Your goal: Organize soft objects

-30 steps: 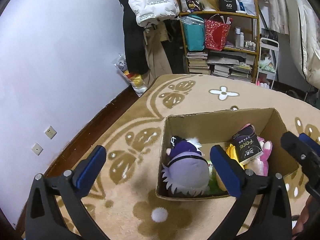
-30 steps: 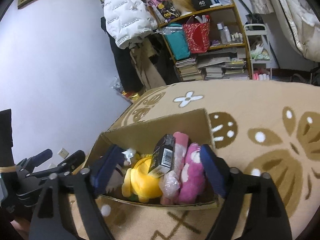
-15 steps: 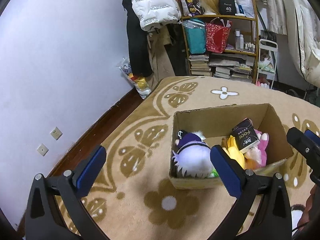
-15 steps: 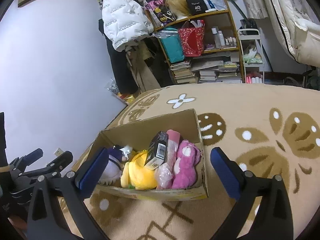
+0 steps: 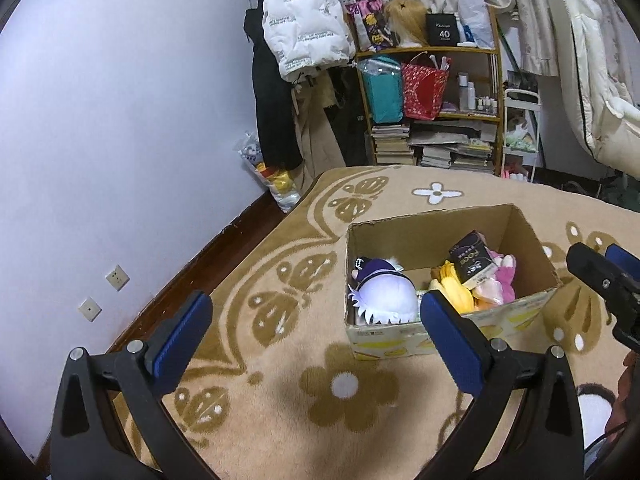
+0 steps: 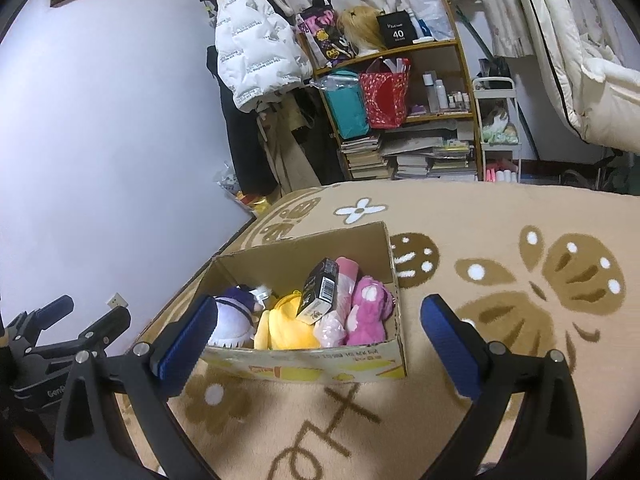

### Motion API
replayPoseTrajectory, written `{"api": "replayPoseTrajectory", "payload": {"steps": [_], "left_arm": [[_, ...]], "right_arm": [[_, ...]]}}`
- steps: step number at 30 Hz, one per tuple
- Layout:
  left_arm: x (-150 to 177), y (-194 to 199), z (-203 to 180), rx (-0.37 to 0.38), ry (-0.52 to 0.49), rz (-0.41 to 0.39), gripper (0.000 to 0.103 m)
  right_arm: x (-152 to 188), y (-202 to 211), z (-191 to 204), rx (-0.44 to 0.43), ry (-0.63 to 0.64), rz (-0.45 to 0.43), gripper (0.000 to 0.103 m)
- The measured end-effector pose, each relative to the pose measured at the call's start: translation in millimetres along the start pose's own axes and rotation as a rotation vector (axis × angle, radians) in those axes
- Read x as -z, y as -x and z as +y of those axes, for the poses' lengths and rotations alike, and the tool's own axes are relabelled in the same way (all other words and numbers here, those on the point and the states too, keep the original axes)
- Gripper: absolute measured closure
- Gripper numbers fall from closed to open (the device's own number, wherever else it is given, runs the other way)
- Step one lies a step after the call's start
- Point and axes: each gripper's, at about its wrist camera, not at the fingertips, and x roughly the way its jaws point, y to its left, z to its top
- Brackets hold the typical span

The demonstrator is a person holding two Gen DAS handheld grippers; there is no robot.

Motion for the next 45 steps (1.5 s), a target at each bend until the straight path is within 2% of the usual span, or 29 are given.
{"api": "replayPoseTrajectory", "payload": {"steps": [6,13,17,20,33,37,45], "left_arm": [[6,19,-1,-0.009,-0.014,-0.04,0.0],[19,29,0,-0.016,-0.018,-0.032,0.0],[25,32,3,0.009,0.01,-0.049,0.0],[26,25,2,0.02,0.019,-0.037,0.0],[28,-6,-1,-0.018,0.015,0.014,0.0],[27,-16,-2,-0.005,-0.001,0.044,0.0],[29,-15,-1,-0.002,0.004,0.041,0.0]], "right_arm": [[6,19,5,0.031,0.037,-0.021,0.0],[13,33,3,0.054,0.041,-0.028,0.0],[16,38,3,0.072,0.054,-0.027,0.0],[20,37,2,0.082,0.061,-0.02,0.0],[32,14,3,0.135,0.095,0.043,0.0],[34,8,3,0.14,0.115,0.064,0.0],[36,3,6,0.162,0.134,0.077,0.0]]}}
